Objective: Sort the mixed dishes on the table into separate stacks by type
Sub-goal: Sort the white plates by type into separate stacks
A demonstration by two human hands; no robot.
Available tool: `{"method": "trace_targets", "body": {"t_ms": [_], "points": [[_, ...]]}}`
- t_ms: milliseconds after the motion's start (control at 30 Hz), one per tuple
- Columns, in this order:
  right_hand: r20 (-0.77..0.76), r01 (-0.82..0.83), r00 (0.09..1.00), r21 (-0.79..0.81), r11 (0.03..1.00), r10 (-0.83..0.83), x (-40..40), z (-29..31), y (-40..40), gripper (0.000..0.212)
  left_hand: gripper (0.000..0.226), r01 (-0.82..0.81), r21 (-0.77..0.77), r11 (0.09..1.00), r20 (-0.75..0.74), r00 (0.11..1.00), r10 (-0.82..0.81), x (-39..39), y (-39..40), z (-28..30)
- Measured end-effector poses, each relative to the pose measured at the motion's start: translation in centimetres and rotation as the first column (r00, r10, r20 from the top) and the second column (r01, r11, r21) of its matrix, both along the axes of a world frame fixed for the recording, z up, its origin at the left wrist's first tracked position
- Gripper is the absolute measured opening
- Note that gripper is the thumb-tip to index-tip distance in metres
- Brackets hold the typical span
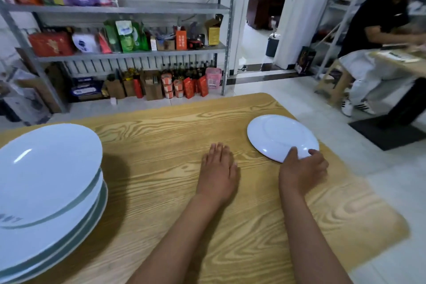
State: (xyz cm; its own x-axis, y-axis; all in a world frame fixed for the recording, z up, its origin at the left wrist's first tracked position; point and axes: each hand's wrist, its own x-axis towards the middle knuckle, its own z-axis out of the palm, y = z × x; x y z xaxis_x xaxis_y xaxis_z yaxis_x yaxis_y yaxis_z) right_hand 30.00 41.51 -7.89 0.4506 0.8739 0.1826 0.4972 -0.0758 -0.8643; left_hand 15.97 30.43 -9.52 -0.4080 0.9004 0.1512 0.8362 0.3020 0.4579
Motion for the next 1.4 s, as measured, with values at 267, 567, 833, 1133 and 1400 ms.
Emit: {"method": "trace_targets", "body": {"t_ms": [267, 567, 833, 1133, 1400], "points": [[0.159, -0.058, 0.981, -0.314, 0.948, 0.113, 2.1, 0.8, 6.8, 0.107, 0.061, -0.052, 0.022, 0.998, -0.005, 0.999, 0.053, -1.0, 2.2, -1.3], [-0.261, -0.251, 0.954, -0.419, 0.873, 0.149, 4.9, 1.3, 9.9, 0.106, 0.073, -0.059, 0.035, 0.998, -0.086, 0.994, 0.061, -1.3, 2.9, -1.9], [-0.569, -0.350, 0.803, -0.207, 0.914, 0.179, 4.7, 2.9, 7.7, 0.030, 0.066, -0.070, 0.054, 0.996, -0.032, 0.997, 0.072, -1.2, 2.8, -1.8], [-0.869, -0.449, 0.404, 0.085, 0.889, 0.287, 1.0, 3.5, 5.7, 0.036, 0.056, -0.052, 0.128, 0.990, 0.086, 0.995, 0.041, -0.9, 2.4, -1.3], [-0.274, -0.555, 0.648, 0.468, 0.687, 0.710, -4.8, 4.2, -1.6, 0.028, 0.067, -0.060, 0.616, 0.786, 0.181, 0.981, -0.067, -1.3, 2.1, 5.1]]}}
